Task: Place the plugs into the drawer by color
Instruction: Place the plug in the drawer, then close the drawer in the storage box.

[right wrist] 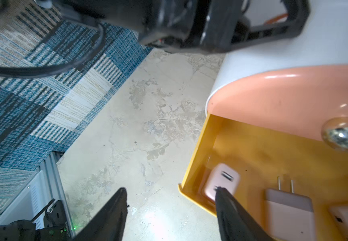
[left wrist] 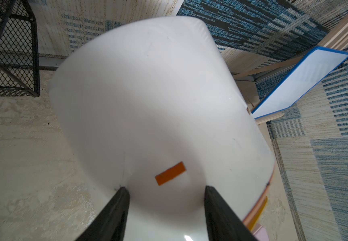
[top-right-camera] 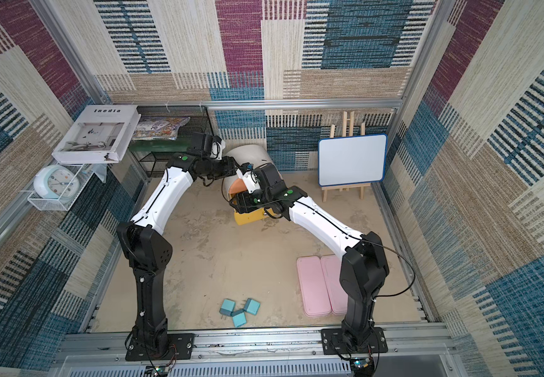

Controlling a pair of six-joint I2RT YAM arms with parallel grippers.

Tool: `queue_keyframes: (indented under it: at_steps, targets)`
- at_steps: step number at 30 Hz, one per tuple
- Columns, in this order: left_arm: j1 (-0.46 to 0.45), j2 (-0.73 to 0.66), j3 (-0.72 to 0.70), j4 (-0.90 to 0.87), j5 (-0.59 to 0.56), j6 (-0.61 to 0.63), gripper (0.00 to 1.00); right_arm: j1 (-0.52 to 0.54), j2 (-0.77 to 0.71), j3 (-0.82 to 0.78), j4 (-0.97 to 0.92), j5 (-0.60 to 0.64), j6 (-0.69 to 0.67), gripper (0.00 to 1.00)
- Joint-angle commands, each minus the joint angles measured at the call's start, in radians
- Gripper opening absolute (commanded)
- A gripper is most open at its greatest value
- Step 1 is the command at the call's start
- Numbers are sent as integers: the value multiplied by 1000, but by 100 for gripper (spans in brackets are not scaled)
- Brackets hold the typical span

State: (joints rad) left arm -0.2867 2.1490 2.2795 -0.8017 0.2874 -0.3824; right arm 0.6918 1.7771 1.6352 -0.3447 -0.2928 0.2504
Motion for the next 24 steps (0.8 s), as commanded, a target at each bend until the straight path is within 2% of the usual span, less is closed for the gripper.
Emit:
queue_keyframes:
  at_steps: [1,6,9,11,13,17,24]
  targets:
    - [0,9,-2,-34,1,17,61,2,-59,-52,58,36,-18,74]
    - [0,9,-3,-34,4,17,60,7,-135,-163,72,182,-100,69]
    - [0,6,-6,-35,4,18,59,38,-235,-401,250,426,-112,62]
    - [0,7,-3,-34,7,19,58,41,-289,-557,389,509,-108,60]
    - [0,5,-7,-34,7,20,58,44,-314,-659,500,540,-111,59]
    - [0,6,-12,-34,8,22,58,49,-284,-734,645,565,-124,60]
    - [0,6,-20,-34,13,23,58,51,-144,-708,778,564,-119,61]
